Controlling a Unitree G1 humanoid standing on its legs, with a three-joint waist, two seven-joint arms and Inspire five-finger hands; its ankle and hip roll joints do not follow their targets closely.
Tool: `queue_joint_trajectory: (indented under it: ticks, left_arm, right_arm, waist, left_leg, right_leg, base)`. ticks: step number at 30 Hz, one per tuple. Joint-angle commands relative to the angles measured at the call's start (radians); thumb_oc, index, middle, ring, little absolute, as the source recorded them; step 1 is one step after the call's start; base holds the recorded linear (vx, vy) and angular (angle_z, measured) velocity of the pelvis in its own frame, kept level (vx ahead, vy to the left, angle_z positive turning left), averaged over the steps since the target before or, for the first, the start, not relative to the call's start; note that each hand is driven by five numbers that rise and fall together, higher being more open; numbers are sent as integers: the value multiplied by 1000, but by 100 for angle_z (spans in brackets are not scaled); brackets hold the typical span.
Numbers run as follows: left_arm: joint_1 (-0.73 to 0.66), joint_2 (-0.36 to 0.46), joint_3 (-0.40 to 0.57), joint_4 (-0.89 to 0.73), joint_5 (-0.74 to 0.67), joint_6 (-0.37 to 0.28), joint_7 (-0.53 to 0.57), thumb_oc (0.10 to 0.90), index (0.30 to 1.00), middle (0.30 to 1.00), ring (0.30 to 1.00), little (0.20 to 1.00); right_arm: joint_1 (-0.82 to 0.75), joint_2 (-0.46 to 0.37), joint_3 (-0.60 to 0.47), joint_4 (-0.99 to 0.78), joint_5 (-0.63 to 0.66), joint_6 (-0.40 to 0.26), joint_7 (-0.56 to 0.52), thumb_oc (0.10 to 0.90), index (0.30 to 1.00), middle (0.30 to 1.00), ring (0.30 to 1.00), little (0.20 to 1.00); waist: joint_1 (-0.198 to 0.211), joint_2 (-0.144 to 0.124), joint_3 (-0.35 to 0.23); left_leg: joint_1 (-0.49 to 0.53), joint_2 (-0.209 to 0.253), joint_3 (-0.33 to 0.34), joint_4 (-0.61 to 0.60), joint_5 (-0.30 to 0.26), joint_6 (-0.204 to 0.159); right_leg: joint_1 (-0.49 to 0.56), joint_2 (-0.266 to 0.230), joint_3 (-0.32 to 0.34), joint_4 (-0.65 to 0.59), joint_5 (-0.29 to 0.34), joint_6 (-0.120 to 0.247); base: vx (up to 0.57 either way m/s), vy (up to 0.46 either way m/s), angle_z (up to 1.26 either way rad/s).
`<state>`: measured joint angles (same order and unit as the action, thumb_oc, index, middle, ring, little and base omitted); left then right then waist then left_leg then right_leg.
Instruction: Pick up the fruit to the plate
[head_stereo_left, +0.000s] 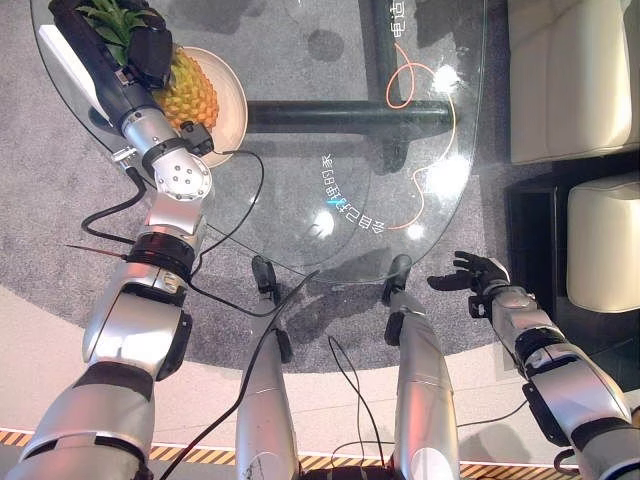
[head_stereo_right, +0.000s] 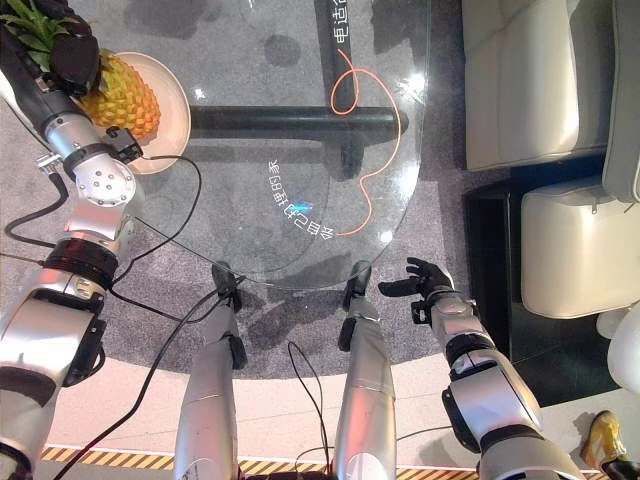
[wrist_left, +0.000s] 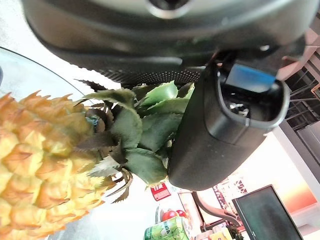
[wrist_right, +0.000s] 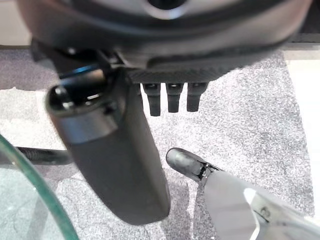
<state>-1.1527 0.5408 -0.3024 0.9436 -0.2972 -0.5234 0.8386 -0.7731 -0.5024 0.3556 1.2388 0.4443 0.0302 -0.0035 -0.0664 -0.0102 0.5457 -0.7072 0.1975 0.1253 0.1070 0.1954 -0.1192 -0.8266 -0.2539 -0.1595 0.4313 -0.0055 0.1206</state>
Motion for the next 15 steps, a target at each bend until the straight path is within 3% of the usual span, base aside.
queue_joint_trajectory:
  ticks: [1, 9, 15]
  left_arm:
    - [-212, 125, 1, 18, 74, -79, 44, 292, 465, 465, 465, 392]
    - [-212, 126, -2, 37, 73, -79, 25, 281, 455, 455, 455, 381]
    - [-206, 127, -2, 38, 75, -94, 19, 377, 538, 538, 538, 477]
  right_arm:
    - [9, -31, 28, 10, 38, -20, -8, 800, 900, 900, 900, 900]
    - [3, -28, 34, 0, 44, -23, -15, 800, 900, 900, 900, 900]
    - [1, -29, 35, -5, 43, -20, -17, 800, 900, 900, 900, 900]
  waist:
    - [5, -38, -26]
    - [7, -43, -26]
    - [8, -42, -26]
  left_leg:
    - [-61, 29, -47, 184, -139, -45]
    - [-63, 28, -47, 180, -137, -46]
    - [-60, 27, -46, 174, -136, -45]
  right_leg:
    - [24, 5, 8, -75, 25, 28]
    - [25, 7, 7, -82, 28, 30]
    - [25, 8, 6, -83, 28, 29]
  base:
    - [0, 0, 0]
    - [0, 0, 0]
    - [0, 0, 0]
